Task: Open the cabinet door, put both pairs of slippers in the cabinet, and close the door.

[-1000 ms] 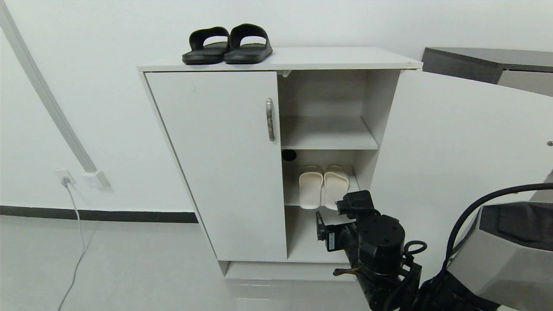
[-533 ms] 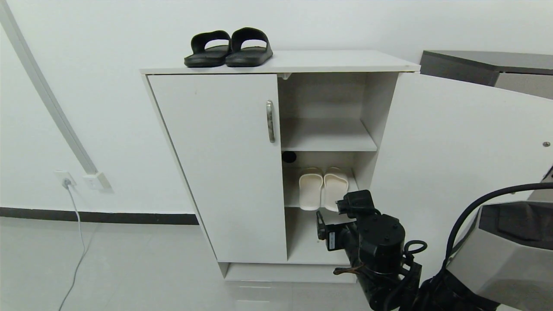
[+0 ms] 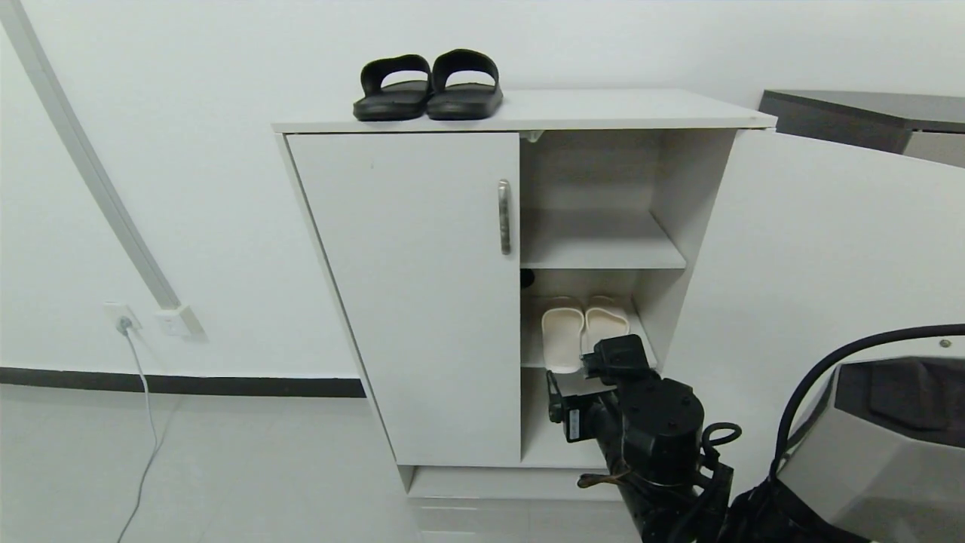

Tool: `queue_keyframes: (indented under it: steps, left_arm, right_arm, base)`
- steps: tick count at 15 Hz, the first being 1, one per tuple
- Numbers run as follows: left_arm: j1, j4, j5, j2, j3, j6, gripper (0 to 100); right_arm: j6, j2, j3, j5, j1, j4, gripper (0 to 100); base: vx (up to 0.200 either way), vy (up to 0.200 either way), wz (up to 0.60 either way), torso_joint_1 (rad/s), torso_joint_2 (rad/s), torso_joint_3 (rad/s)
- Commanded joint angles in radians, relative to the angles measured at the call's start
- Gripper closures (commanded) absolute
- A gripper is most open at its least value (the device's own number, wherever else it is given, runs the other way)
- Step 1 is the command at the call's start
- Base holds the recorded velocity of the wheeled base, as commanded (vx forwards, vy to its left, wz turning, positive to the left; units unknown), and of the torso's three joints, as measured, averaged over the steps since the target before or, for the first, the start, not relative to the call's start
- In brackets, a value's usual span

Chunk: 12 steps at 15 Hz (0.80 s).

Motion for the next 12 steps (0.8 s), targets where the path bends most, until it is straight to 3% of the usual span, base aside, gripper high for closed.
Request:
queue_keyframes:
  steps: [1,11,12]
  left_arm:
    - [0.0,0.0,0.0,0.002,0.0,-0.001,100]
    - [0.0,0.0,0.0,0.002,0.0,-0.001,100]
    - [0.0,0.0,0.0,0.002,0.0,-0.001,100]
  right_arm:
    - [0.0,0.004,0.001,0.0,0.0,-0.001,0]
    - [-0.002,0.019,0.004,0.0,-0.004,-0.048,0]
    - [-0.006,0.03,0.006,0.0,-0.004,-0.076,0]
  base:
    - [0.0,0.2,0.0,-0.002,0.01,0.002]
    - [0.0,0.2,0.0,0.004,0.0,0.002]
    - [0.0,0.0,0.0,0.0,0.0,0.0]
